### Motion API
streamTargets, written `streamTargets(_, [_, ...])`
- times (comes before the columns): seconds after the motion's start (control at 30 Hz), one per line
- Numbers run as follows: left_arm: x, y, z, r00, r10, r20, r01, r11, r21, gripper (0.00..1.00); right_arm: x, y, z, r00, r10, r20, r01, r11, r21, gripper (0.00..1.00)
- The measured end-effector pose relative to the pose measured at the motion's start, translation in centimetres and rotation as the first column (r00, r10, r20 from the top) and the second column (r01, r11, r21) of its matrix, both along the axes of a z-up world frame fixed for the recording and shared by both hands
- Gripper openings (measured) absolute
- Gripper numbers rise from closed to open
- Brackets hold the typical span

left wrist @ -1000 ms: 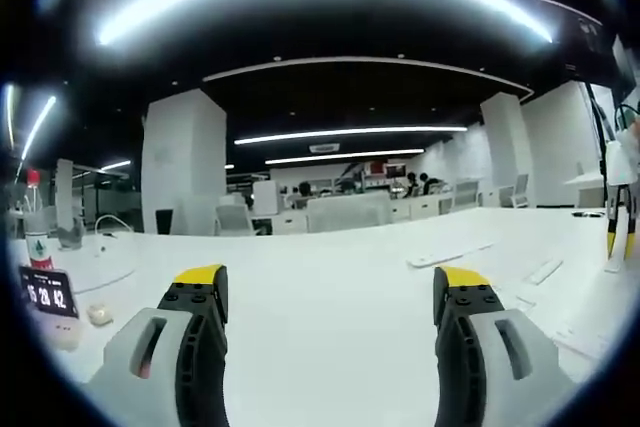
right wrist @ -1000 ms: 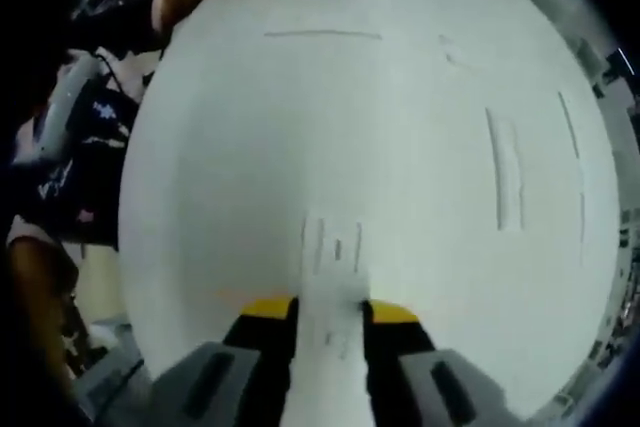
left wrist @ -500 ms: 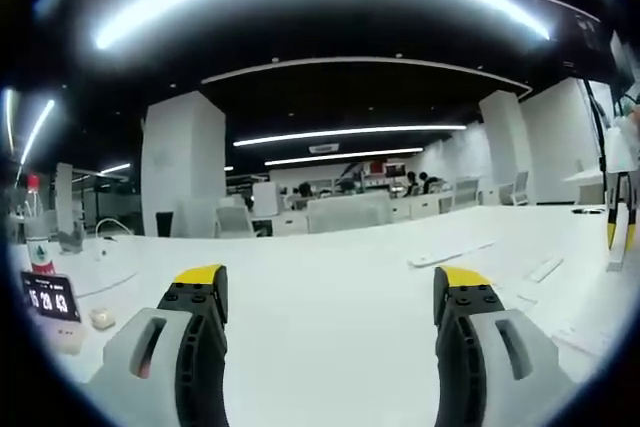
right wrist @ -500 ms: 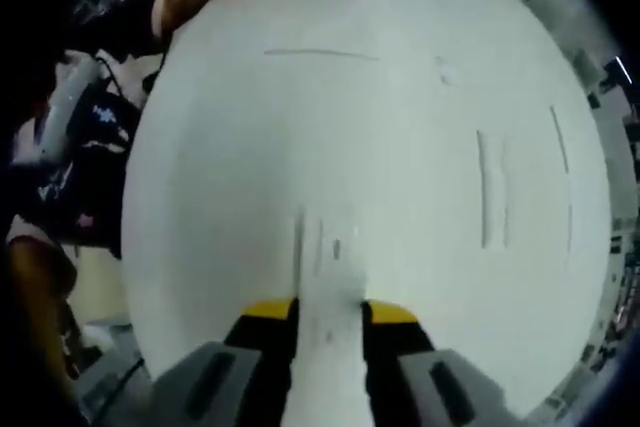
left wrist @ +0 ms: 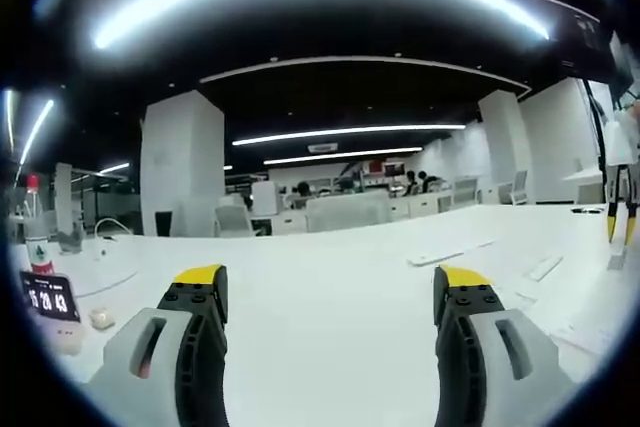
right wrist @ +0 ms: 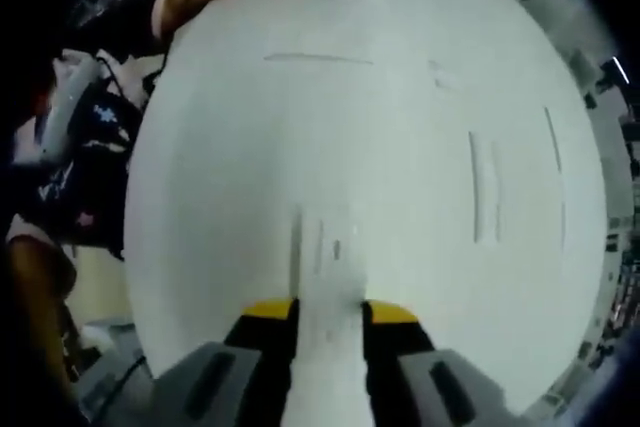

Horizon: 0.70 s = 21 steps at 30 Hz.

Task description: Locate the socket holder cover, grip the socket holder cover, clip it into the socket holder slot.

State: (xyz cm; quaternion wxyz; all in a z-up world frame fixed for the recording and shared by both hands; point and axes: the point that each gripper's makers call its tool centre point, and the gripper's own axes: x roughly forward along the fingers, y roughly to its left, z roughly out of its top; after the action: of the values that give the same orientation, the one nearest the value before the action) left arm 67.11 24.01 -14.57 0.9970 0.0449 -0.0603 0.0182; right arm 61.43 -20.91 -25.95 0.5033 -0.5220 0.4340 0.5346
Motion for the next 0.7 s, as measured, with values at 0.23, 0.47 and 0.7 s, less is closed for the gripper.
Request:
streamTargets(0.23, [0.1, 0.2, -0.3, 1.0, 0.007, -0.009, -0.007, 1.0, -0.005, 0.83, 0.5, -1.1, 0.3, 1.0, -0.029, 0.008, 0.029, 0.999, 0.022, 0.28])
streamTargets(0.47, [0.5, 0.3, -0.6, 1.0, 0.006, -0.015, -0.006, 1.0, -0.001, 0.83, 1.8, -1.8, 0.3, 0.999, -0.044, 0.013, 0.044, 0.998, 0.046, 0.28])
streamTargets(0.7, [0.8, 0.6, -1.3, 0.999, 0.016, -0.042, -0.015, 1.0, 0.024, 0.83, 3.3, -2.8, 0.4, 0.998, -0.056, 0.002, 0.056, 0.998, 0.021, 0.28])
